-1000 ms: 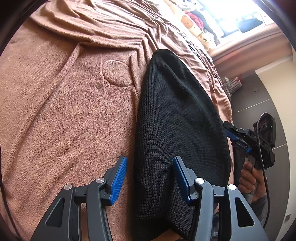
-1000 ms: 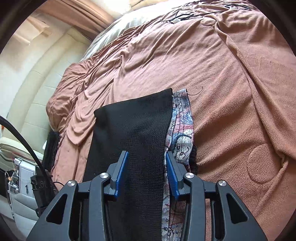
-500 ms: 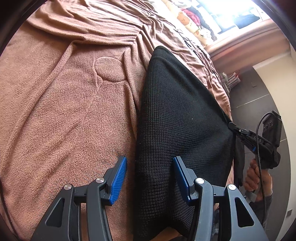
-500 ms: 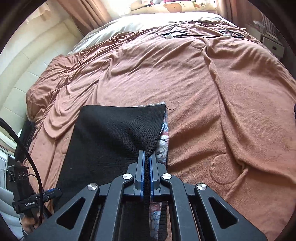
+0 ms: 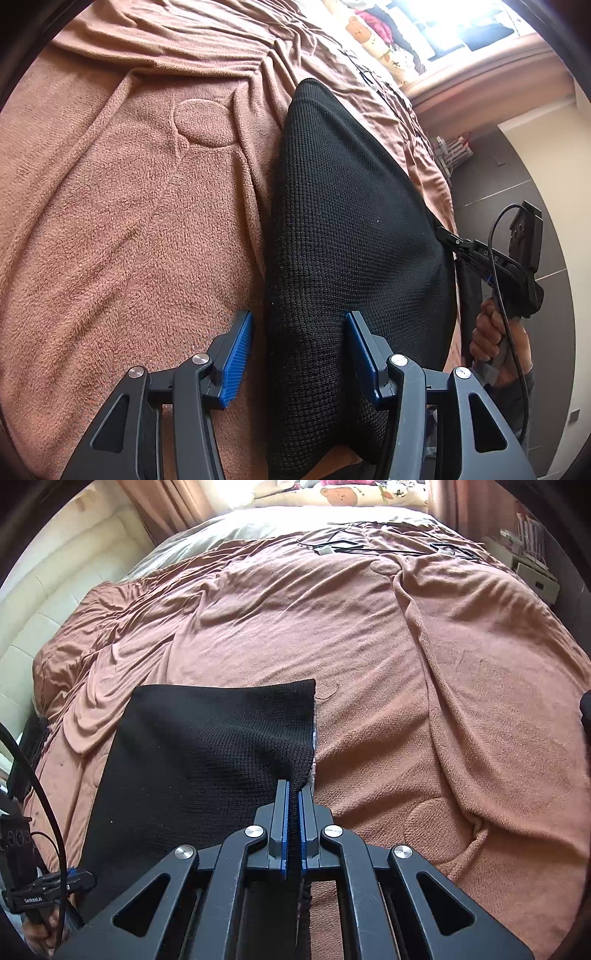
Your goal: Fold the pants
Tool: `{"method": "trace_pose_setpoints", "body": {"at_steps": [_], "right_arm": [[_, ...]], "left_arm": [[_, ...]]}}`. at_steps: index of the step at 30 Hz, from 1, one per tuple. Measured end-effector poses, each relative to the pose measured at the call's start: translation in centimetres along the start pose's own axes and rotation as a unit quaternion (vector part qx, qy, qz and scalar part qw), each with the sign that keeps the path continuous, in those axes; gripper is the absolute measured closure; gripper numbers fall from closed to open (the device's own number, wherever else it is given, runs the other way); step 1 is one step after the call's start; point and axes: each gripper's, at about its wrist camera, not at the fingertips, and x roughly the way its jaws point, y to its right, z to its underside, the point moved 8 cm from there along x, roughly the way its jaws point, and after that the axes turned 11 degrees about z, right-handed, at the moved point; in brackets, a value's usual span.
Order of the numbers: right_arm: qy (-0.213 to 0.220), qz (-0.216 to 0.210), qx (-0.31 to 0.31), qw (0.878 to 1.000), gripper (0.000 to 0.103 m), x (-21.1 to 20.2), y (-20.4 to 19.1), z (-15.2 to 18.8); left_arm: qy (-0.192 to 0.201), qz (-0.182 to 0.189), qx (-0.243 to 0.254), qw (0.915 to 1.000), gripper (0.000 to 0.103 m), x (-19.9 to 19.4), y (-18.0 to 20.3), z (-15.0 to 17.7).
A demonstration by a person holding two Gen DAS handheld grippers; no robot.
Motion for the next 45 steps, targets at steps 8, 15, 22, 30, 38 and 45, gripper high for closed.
{"method": "trace_pose_setpoints", "body": {"at_steps": [8,15,22,30,38,45], "right_arm": [[-0.022,-0.045,0.036,0.998,0.071,-1.4,1.3,1.4],[-0.022,-0.086,0.042,0.995,0.045,-2.1,2.0,4.0],[-0.041,-0.088,0.040,0.994,0.069,-0.9,1.7,6.5],[-0.046,-0.087,0.057,0.994,0.075,-0.7,2.1,8.0],[-0.056,-0.099,0.072,0.991,0.074,-0.5,2.1,8.7],[-0.062,-0.103,0.081,0.989,0.075,-0.8,1.7,8.8]], "left_arm": [[-0.005,0.005,-0.004,1.0000,0.058,0.3,0.0,0.1],[-0.005,0.007,-0.005,1.0000,0.058,0.1,0.0,0.3],[-0.009,0.008,-0.008,0.9999,0.058,-0.8,-0.1,1.1],[-0.021,0.020,-0.019,0.9994,0.057,-1.3,-0.2,2.6],[-0.025,0.035,-0.027,0.9987,0.080,-1.2,0.0,3.2],[-0.019,0.038,-0.021,0.9989,0.092,-2.7,1.2,2.6]]}}
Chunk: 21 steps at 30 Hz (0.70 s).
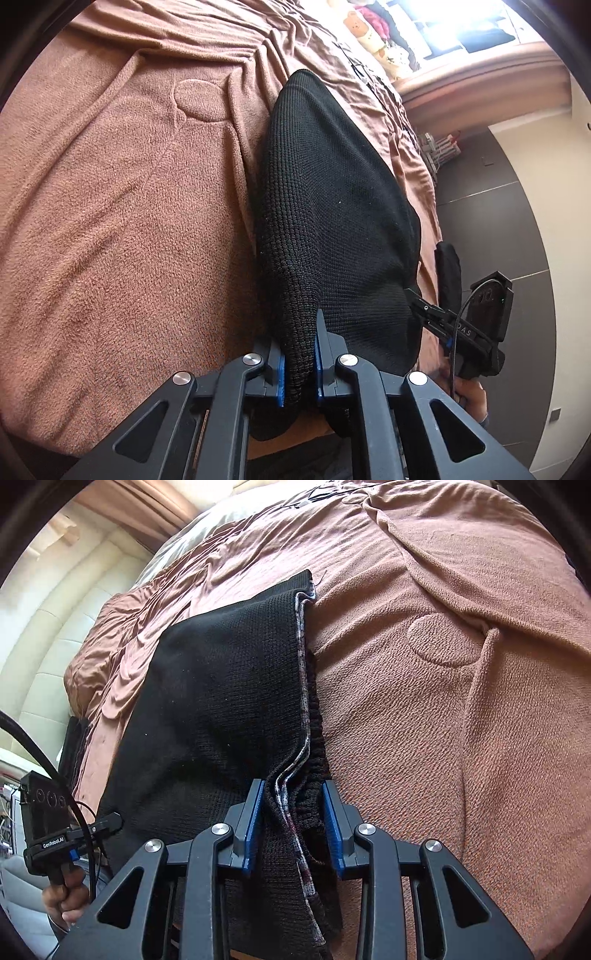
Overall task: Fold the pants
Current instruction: 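Grasp the black shorts edge with the left tool while the right tool holds the lining edge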
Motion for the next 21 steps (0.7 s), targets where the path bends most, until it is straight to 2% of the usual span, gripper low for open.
{"method": "trace_pose_setpoints", "body": {"at_steps": [9,21], "right_arm": [[-0.011,-0.011,-0.007,1.000,0.079,-0.4,-1.9,1.4],[-0.016,-0.015,-0.023,0.999,0.079,-0.2,-4.9,3.9]], "left_arm": [[0.003,-0.013,-0.004,0.9999,0.092,-2.5,-0.3,0.1],[0.005,-0.033,-0.020,0.9992,0.092,-6.0,-2.6,2.2]]}}
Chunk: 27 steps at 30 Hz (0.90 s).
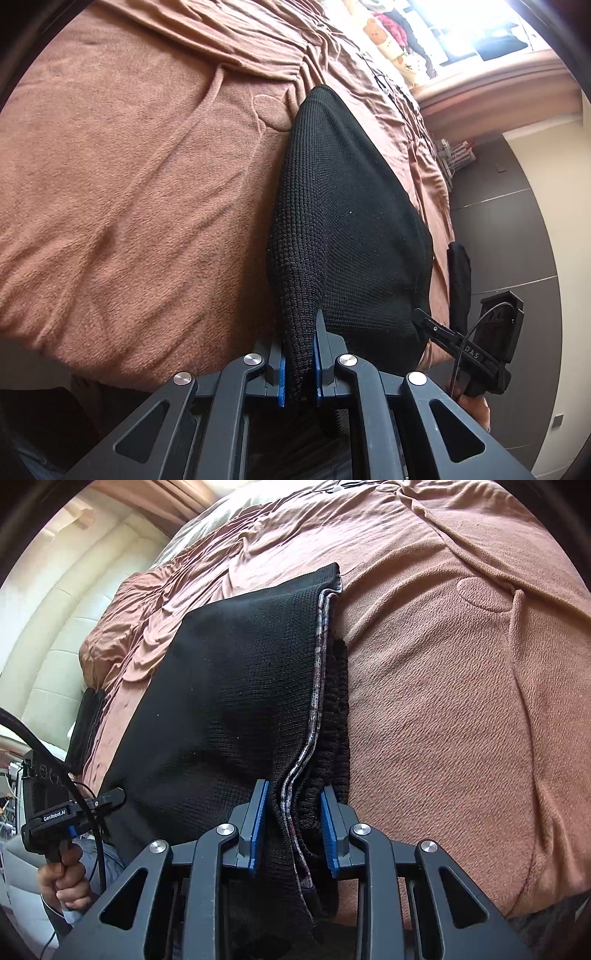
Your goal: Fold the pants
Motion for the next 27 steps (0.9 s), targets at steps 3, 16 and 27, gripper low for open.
{"method": "trace_pose_setpoints", "body": {"at_steps": [3,16,27], "right_arm": [[-0.001,-0.004,0.001,1.000,0.079,0.1,-0.4,0.6],[0.012,-0.027,0.005,1.000,0.067,-1.4,-0.3,0.3],[0.042,-0.079,0.057,0.994,0.052,-1.5,2.8,-1.8]], "left_arm": [[-0.001,-0.004,-0.003,1.0000,0.092,-0.6,-0.6,0.5],[0.003,-0.046,0.013,0.9989,0.046,-2.1,-0.6,-0.7],[0.008,-0.046,0.046,0.9979,0.042,-0.9,1.7,-5.2]]}}
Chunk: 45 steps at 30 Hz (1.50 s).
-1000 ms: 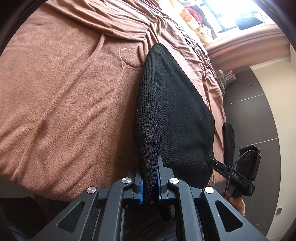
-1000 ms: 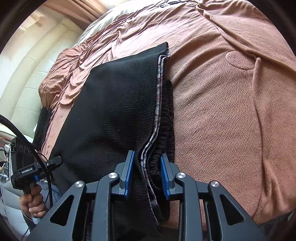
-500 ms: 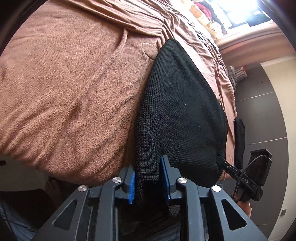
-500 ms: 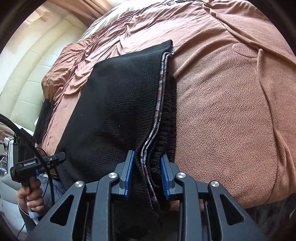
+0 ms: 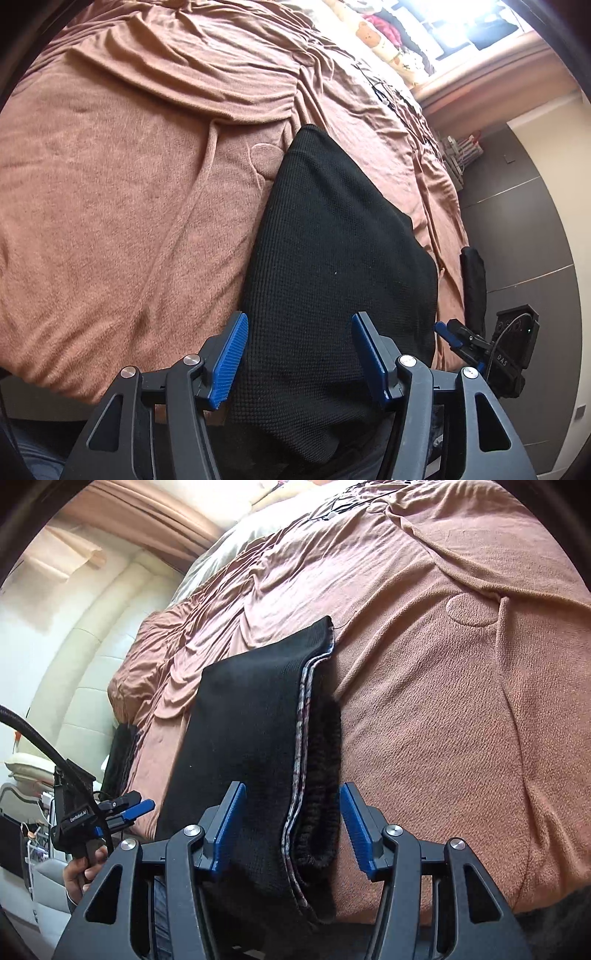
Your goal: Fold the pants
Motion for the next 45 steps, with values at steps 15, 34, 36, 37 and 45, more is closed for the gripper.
{"method": "trace_pose_setpoints", "body": {"at_steps": [15,34,36,37,45], "right_arm": [[-0.045,-0.058,0.046,0.996,0.040,6.0,2.4,-3.5],[-0.075,-0.099,0.033,0.992,0.060,7.2,3.6,-5.8],[-0.067,-0.102,0.027,0.992,0.072,6.4,3.5,-6.0],[-0.064,-0.103,0.023,0.992,0.074,6.1,3.5,-5.9],[-0.064,-0.079,0.022,0.995,0.032,5.8,4.1,-5.3]], "left_arm": [[-0.013,-0.011,0.010,0.9998,0.042,3.3,-0.5,-3.8],[-0.031,-0.014,-0.004,0.9994,0.042,6.6,-2.3,-6.5],[-0.033,-0.011,-0.001,0.9994,0.042,6.8,-2.2,-6.7],[-0.033,-0.010,0.000,0.9994,0.042,6.9,-2.2,-6.8],[-0.036,0.001,0.005,0.9993,0.042,7.4,-2.0,-7.7]]}}
